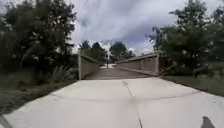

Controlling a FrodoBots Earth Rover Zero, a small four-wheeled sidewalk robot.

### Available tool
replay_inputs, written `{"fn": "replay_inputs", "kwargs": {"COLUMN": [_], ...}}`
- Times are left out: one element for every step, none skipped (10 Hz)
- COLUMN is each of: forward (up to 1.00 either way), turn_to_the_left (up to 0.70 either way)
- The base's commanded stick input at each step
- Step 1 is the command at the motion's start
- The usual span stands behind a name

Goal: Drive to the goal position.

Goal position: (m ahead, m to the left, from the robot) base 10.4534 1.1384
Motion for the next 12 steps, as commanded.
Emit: {"fn": "replay_inputs", "kwargs": {"forward": [0.85, 0.85, 0.85, 0.85, 0.85, 0.85, 0.85, 0.85, 0.85, 0.85, 0.85, 0.85], "turn_to_the_left": [0.0, 0.0, 0.0, 0.0, 0.0, 0.0, 0.0, 0.0, 0.0, 0.0, 0.0, 0.0]}}
